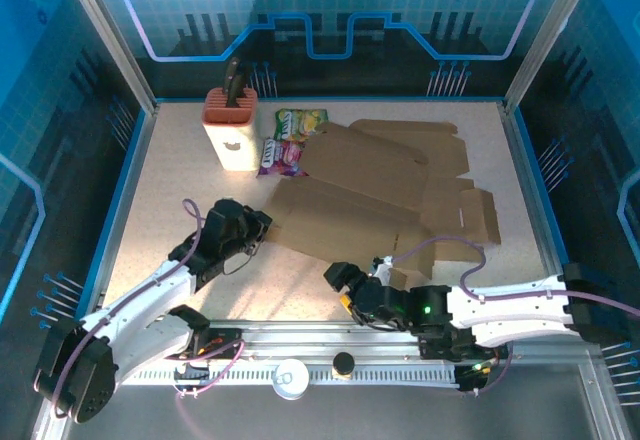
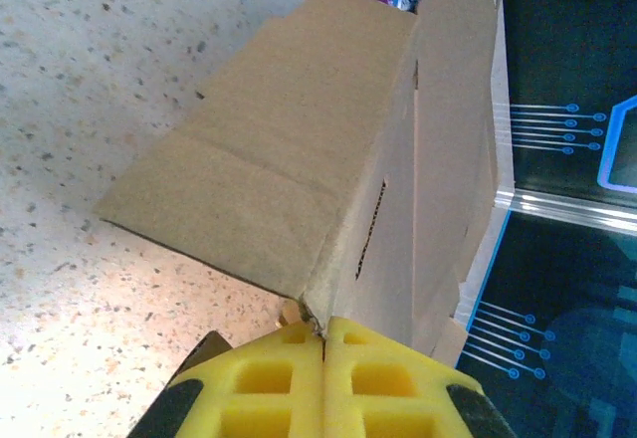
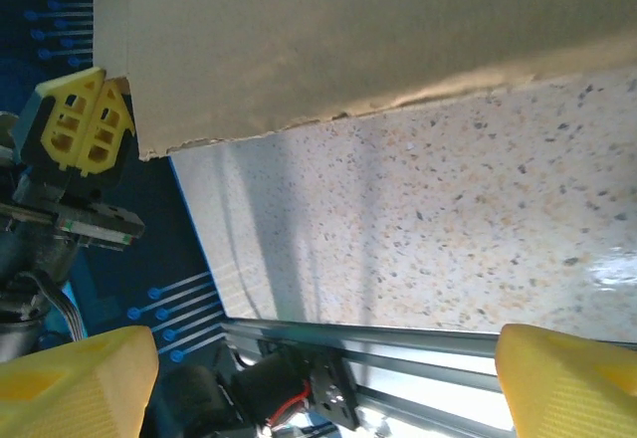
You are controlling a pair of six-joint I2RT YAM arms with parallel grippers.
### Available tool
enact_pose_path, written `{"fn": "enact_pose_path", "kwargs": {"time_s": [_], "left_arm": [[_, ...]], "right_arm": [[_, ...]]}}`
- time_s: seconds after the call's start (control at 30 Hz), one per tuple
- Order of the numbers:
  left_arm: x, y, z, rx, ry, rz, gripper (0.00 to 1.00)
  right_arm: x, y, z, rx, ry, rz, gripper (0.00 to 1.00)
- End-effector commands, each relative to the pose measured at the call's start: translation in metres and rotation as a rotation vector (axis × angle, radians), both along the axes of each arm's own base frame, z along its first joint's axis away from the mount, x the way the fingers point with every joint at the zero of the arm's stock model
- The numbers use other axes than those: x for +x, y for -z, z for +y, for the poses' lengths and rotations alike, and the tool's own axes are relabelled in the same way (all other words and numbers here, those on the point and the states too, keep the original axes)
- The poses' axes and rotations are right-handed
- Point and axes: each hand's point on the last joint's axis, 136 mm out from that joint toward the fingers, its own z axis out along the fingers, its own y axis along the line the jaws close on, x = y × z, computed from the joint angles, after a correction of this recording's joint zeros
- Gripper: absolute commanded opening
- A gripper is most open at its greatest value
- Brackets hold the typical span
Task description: Fold the paper box
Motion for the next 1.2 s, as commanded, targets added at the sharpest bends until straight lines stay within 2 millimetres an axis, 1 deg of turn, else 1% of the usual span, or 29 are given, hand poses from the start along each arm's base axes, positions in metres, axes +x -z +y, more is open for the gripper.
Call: {"fn": "enact_pose_path", "kwargs": {"time_s": [0.0,0.13,0.2,0.3,0.4,0.47,0.53,0.7,0.77,1.0,1.07,1.17], "left_arm": [[0.002,-0.017,-0.011,-0.034,0.021,-0.013,0.00],[-0.001,-0.022,-0.016,-0.041,0.036,-0.018,0.00],[-0.003,-0.024,-0.018,-0.044,0.042,-0.023,0.00],[-0.005,-0.028,-0.020,-0.044,0.052,-0.029,0.00],[-0.006,-0.032,-0.022,-0.049,0.059,-0.035,0.00],[-0.007,-0.036,-0.024,-0.049,0.063,-0.041,0.00],[-0.008,-0.038,-0.026,-0.051,0.070,-0.046,0.00],[-0.010,-0.044,-0.033,-0.049,0.088,-0.056,0.00],[-0.011,-0.047,-0.037,-0.051,0.096,-0.062,0.00],[-0.014,-0.051,-0.052,-0.039,0.125,-0.077,0.00],[-0.014,-0.051,-0.056,-0.037,0.133,-0.079,0.00],[-0.014,-0.051,-0.058,-0.033,0.138,-0.081,0.00]], "right_arm": [[0.022,-0.023,0.006,0.136,0.150,-0.025,0.89],[0.043,-0.024,-0.004,0.155,0.214,-0.054,0.86],[0.054,-0.033,-0.007,0.166,0.230,-0.084,0.83],[0.063,-0.045,-0.013,0.158,0.244,-0.111,0.78],[0.069,-0.050,-0.020,0.144,0.259,-0.108,0.70],[0.073,-0.049,-0.028,0.135,0.273,-0.106,0.64],[0.075,-0.050,-0.036,0.119,0.284,-0.106,0.60],[0.078,-0.064,-0.056,0.075,0.315,-0.143,0.51],[0.080,-0.067,-0.064,0.058,0.330,-0.149,0.48],[0.089,-0.070,-0.079,0.056,0.367,-0.137,0.33],[0.089,-0.072,-0.083,0.043,0.375,-0.135,0.31],[0.090,-0.072,-0.086,0.035,0.384,-0.126,0.31]]}}
